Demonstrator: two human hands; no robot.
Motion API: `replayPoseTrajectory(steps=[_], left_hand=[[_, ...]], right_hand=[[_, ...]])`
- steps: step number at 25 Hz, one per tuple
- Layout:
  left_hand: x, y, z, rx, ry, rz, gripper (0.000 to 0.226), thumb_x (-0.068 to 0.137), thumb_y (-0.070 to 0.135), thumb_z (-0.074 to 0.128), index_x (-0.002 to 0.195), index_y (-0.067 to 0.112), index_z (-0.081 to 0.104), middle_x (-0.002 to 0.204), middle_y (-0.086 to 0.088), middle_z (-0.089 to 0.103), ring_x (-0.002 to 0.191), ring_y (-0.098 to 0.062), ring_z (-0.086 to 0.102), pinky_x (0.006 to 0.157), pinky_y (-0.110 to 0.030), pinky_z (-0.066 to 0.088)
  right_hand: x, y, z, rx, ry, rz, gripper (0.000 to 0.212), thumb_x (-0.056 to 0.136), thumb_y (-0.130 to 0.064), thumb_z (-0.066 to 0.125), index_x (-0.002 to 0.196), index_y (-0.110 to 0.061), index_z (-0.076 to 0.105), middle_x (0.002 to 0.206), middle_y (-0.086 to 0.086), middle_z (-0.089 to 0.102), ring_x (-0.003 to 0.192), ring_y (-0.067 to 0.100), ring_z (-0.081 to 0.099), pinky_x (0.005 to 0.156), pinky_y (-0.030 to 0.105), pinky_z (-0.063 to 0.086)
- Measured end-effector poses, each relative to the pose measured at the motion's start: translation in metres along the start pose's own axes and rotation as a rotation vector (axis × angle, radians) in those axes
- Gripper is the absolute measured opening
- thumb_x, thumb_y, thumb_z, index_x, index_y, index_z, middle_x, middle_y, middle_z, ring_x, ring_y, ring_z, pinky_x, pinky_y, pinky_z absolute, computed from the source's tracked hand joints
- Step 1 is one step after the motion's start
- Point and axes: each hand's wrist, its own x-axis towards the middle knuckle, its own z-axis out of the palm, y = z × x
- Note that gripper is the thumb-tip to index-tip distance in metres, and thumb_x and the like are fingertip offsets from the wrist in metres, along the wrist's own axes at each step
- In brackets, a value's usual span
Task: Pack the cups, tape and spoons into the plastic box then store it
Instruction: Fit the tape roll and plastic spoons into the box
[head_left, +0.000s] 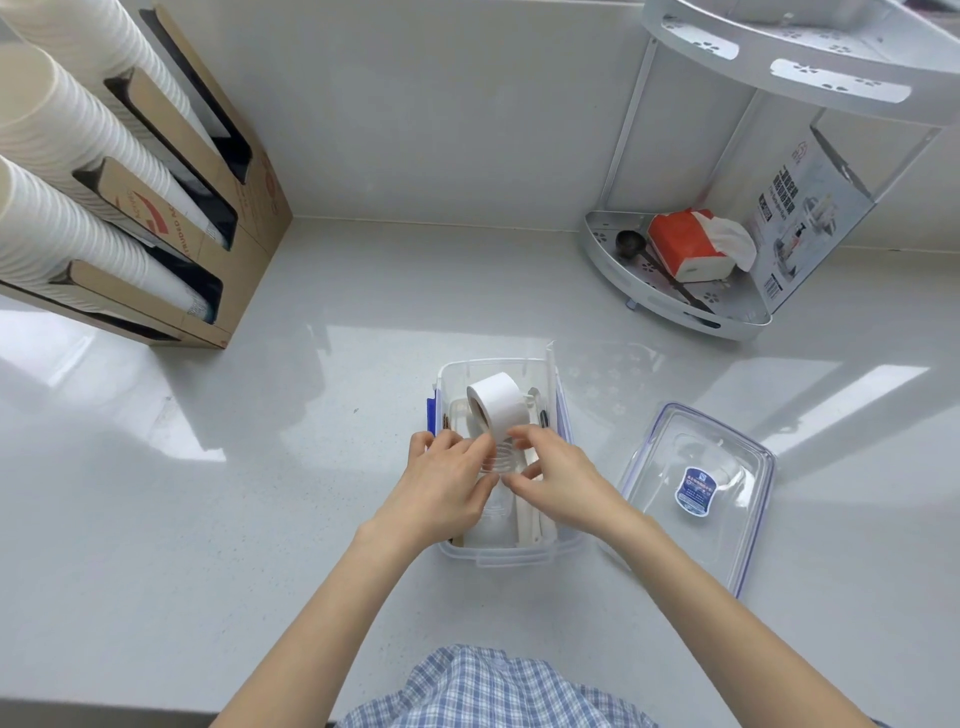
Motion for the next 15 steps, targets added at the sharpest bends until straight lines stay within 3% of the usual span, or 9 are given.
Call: replayPoseTrajectory(steps=[3, 7, 11, 15], left_hand=[[-0.0002, -0.0005, 0.0029, 0.006, -0.006, -0.001, 0.016, 0.089, 0.031, 0.034, 0.094, 0.018, 0.042, 0.095, 0.001, 0.062, 0.1, -0.022, 0.046, 0.082, -0.031, 0.01], [0.0, -0.002, 0.0048, 0.064, 0.002, 0.005, 0.024, 0.089, 0.03, 0.033, 0.104, 0.018, 0.048, 0.107, 0.002, 0.062, 0.111, -0.019, 0.042, 0.086, -0.031, 0.008], [-0.0012, -0.005, 0.0028, 0.092, -0.041, 0.013, 0.033, 0.087, 0.033, 0.039, 0.117, 0.024, 0.049, 0.115, 0.005, 0.061, 0.115, -0.016, 0.042, 0.089, -0.032, 0.007], [-0.0014, -0.0056, -0.0017, 0.045, -0.038, 0.017, 0.035, 0.087, 0.033, 0.043, 0.121, 0.025, 0.048, 0.118, 0.005, 0.061, 0.113, -0.013, 0.045, 0.09, -0.029, 0.006]], right_hand=[[0.0036, 0.0027, 0.0006, -0.064, 0.008, -0.028, 0.03, 0.088, -0.028, 0.053, 0.115, -0.015, 0.055, 0.123, 0.006, 0.052, 0.092, 0.018, 0.061, 0.082, 0.023, 0.041], [0.0076, -0.0008, 0.0036, -0.168, -0.003, -0.004, 0.026, 0.088, -0.031, 0.05, 0.105, -0.013, 0.06, 0.119, 0.009, 0.056, 0.1, 0.024, 0.058, 0.085, 0.03, 0.043], [0.0083, -0.003, 0.002, -0.252, -0.083, 0.037, 0.031, 0.088, -0.03, 0.049, 0.114, -0.016, 0.057, 0.119, 0.01, 0.062, 0.106, 0.027, 0.058, 0.091, 0.041, 0.048], [0.0079, -0.005, 0.0032, -0.245, -0.086, 0.025, 0.037, 0.088, -0.027, 0.048, 0.124, -0.017, 0.051, 0.125, 0.009, 0.058, 0.108, 0.026, 0.057, 0.093, 0.04, 0.047]])
